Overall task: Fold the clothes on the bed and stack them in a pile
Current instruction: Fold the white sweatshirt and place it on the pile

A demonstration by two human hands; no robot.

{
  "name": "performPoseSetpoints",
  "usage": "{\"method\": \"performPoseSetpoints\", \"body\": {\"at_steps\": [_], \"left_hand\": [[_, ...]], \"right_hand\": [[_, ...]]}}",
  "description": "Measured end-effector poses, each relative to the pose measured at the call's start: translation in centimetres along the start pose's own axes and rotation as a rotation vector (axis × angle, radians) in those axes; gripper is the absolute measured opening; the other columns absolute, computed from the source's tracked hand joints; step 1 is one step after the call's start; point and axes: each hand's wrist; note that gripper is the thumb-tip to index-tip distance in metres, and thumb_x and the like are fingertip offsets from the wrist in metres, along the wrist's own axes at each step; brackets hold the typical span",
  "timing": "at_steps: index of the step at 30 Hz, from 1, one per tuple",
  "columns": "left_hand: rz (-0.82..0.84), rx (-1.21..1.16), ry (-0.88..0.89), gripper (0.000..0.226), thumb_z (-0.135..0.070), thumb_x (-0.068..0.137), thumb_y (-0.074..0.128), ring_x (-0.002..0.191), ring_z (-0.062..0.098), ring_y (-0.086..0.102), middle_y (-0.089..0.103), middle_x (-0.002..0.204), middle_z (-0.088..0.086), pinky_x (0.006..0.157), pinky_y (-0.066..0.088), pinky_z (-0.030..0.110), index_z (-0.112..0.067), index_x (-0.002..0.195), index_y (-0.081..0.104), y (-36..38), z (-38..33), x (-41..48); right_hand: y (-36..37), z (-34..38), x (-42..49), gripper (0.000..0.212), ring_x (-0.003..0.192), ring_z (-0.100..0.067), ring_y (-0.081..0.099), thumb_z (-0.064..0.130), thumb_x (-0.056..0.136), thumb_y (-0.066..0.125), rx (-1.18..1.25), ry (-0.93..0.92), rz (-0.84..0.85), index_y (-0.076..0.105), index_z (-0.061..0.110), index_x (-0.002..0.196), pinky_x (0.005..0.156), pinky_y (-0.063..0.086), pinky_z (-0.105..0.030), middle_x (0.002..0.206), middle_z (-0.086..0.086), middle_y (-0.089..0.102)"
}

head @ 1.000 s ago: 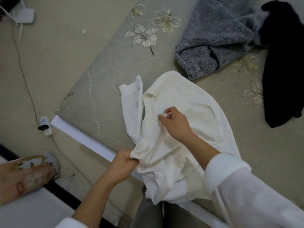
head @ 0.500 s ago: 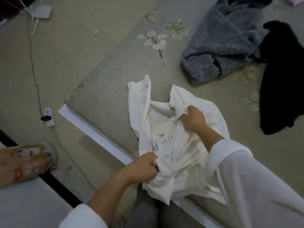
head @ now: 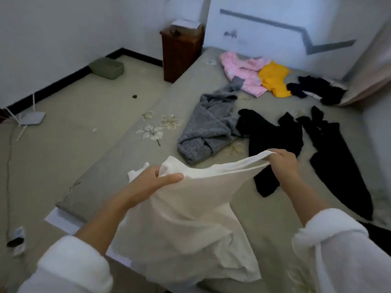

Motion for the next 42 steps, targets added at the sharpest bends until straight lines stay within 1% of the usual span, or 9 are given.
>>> {"method": "performPoseSetpoints", "body": {"at_steps": [4,11,16,19,23,28,32,36,42], "left_hand": [[-0.178,0.246,0.205,0.035,-0.055,0.078,0.068,0.061,-0.001,0.063,0.070,0.069,-0.007,0.055,0.046,0.016,-0.020,0.077,0.070,-0.2,-7.0,0.8],[-0.564,0.289,0.474,0.063,-0.064,0.088,0.040,0.048,0.010,0.040,0.043,0.052,-0.006,0.049,0.029,0.028,-0.009,0.060,0.047,-0.4,-16.6,1.8],[-0.669,0.121,0.540,0.057,-0.059,0.092,0.042,0.050,0.013,0.034,0.035,0.051,-0.006,0.048,0.024,0.030,-0.019,0.052,0.034,0.3,-21.6,2.5],[-0.713,0.237,0.601,0.057,-0.055,0.095,0.042,0.050,0.015,0.034,0.035,0.051,-0.004,0.048,0.023,0.032,-0.017,0.053,0.034,0.0,-24.6,2.8],[-0.473,0.453,0.602,0.055,-0.054,0.088,0.054,0.043,0.014,0.044,0.043,0.045,-0.005,0.045,0.029,0.027,-0.010,0.055,0.045,-1.6,-28.2,1.9],[0.228,0.996,0.174,0.030,-0.037,0.060,0.088,0.061,0.008,0.069,0.073,0.070,-0.006,0.051,0.047,0.014,-0.020,0.077,0.070,-3.2,-30.1,1.1],[-0.134,1.235,0.255,0.028,-0.021,0.063,0.086,0.052,0.016,0.052,0.057,0.052,-0.001,0.049,0.036,0.026,-0.014,0.055,0.061,-4.3,-31.3,4.3],[-0.437,0.946,0.489,0.046,-0.016,0.077,0.077,0.053,0.030,0.051,0.048,0.047,0.013,0.052,0.038,0.033,-0.014,0.041,0.048,-5.1,-30.3,8.4],[-0.512,1.440,0.309,0.025,-0.033,0.097,0.046,0.076,0.025,0.056,0.050,0.081,0.003,0.061,0.041,0.031,-0.016,0.087,0.062,-2.3,-26.4,14.1]], "right_hand": [[-6.4,3.8,-1.0,0.026,0.073,-0.009,0.060,0.000,0.073,0.056,0.187,-0.066,0.033,0.076,0.017,0.078,0.057,0.045,-0.014,0.080,0.001,0.069],[-14.4,9.2,-1.8,0.010,0.056,-0.017,0.040,0.012,0.071,0.053,0.258,-0.163,-0.027,0.049,0.013,0.062,0.052,0.029,-0.026,0.062,-0.003,0.042],[-21.1,12.1,-3.0,0.050,0.081,-0.020,0.066,0.042,0.067,0.073,0.187,-0.115,0.609,0.072,0.007,0.102,0.063,0.051,-0.028,0.096,-0.007,0.069],[-23.9,13.4,-4.0,0.034,0.092,-0.020,0.071,0.029,0.069,0.083,-0.121,-0.194,0.801,0.074,0.014,0.099,0.072,0.056,-0.026,0.107,-0.009,0.072],[-26.3,14.2,-4.0,0.038,0.082,-0.014,0.069,0.027,0.058,0.087,-0.889,-0.273,0.415,0.073,0.016,0.091,0.082,0.056,-0.030,0.091,0.000,0.074],[-28.7,13.5,-4.3,0.030,0.070,-0.009,0.069,0.035,0.052,0.089,-0.991,-0.161,0.386,0.074,0.020,0.074,0.070,0.054,-0.024,0.074,0.007,0.073],[-29.6,14.6,-4.4,0.024,0.060,-0.004,0.068,0.029,0.057,0.089,-0.894,-0.178,0.393,0.072,0.044,0.065,0.052,0.047,-0.013,0.066,0.015,0.071],[-30.1,14.4,-2.0,0.026,0.062,-0.008,0.061,0.032,0.059,0.087,-0.913,-0.149,0.177,0.065,0.019,0.061,0.053,0.042,-0.019,0.062,0.009,0.066],[-25.4,10.1,4.2,0.028,0.074,-0.022,0.052,0.038,0.093,0.052,-1.141,-0.014,-0.017,0.053,0.010,0.089,0.063,0.044,-0.029,0.085,-0.003,0.055]]}}
Point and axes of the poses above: each hand's wrist, its own x-axis towards the middle knuckle, its own y-axis out of the palm, z = x × y
